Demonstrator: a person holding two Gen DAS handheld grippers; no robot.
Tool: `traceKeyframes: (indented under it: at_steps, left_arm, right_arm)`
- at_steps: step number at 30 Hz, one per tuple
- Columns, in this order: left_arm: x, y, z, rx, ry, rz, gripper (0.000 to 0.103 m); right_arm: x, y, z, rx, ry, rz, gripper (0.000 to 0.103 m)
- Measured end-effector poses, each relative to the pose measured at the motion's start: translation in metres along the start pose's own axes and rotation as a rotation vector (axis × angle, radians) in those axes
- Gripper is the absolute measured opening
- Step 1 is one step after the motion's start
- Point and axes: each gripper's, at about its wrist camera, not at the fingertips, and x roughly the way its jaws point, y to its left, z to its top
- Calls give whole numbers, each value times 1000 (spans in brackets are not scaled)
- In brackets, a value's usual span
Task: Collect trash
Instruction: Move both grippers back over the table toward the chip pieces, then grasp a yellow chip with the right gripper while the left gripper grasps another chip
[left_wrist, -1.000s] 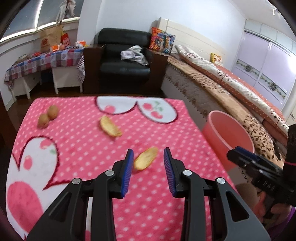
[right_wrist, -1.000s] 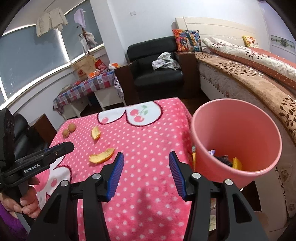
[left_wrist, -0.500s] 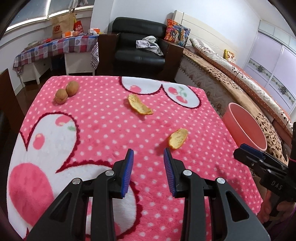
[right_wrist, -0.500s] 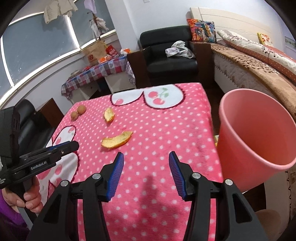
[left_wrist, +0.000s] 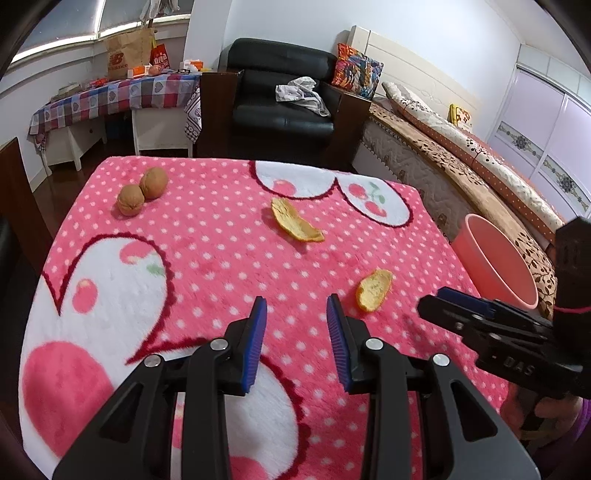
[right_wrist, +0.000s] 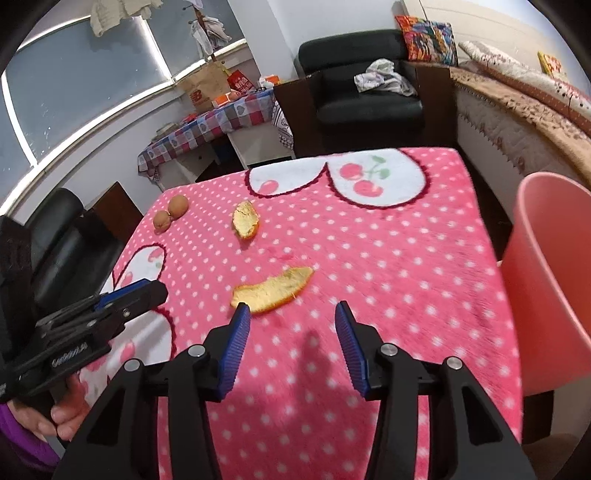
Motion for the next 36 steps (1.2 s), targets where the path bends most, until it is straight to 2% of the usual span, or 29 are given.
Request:
traceKeyframes:
  at_steps: [10, 16, 18, 21, 34, 36]
  left_arm:
    - [21, 10, 18, -1, 4, 15, 34]
    - [49, 19, 41, -49, 20, 7, 34]
    - [57, 19, 45, -55, 23, 11, 34]
    - [71, 18, 53, -63, 31, 19, 34]
    - [109, 10, 66, -83, 53, 57, 33]
    - [110, 6, 65, -70, 49, 59, 24]
  right_arm:
    - [37, 6, 13, 13, 46, -19, 44]
    - [54, 11, 15, -2, 70, -40, 27]
    - [57, 11, 16, 1, 72, -40, 15]
    - [58, 8, 17, 13, 72, -21, 6]
    - [30, 8, 19, -26, 7, -20, 3]
    - [27, 5, 19, -18, 4, -20, 3]
